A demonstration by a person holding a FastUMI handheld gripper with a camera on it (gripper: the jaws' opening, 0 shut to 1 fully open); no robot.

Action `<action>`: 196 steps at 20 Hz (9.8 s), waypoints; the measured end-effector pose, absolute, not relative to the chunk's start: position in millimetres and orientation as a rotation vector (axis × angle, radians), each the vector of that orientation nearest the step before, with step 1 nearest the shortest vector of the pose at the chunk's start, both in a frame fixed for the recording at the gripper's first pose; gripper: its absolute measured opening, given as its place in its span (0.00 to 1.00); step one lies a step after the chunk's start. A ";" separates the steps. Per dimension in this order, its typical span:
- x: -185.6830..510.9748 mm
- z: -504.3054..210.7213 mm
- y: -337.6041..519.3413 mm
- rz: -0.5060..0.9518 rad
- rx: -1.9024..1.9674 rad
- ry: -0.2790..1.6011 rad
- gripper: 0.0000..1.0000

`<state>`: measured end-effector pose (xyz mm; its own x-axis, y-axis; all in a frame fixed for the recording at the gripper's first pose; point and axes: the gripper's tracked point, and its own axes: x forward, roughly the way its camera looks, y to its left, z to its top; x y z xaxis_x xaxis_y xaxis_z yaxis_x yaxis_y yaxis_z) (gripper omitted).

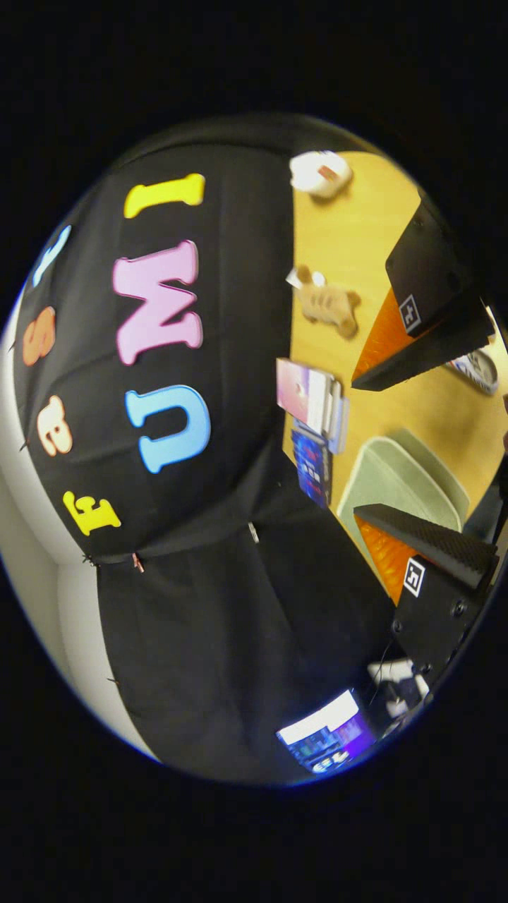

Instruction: Open the storage box then place both shoes into the box .Put the left shoe in first, then the right shoe, with the right side of both shoes facing outward in a uniform manner.

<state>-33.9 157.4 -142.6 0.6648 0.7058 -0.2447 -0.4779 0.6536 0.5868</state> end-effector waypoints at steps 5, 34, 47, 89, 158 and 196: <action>-49.5 -199.6 207.8 0.864 0.774 0.723 0.98; -101.5 -263.5 265.1 1.207 1.573 1.213 0.16; -80.6 -110.7 286.0 1.354 1.442 0.917 0.10; -17.6 -192.6 244.9 0.487 0.705 0.883 0.91; -63.8 -200.5 369.5 0.478 0.728 1.395 0.07; -42.5 -208.4 421.7 0.448 0.795 1.378 0.63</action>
<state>-42.5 421.7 -208.4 0.1686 0.7041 -0.6898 0.1638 0.6701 0.7240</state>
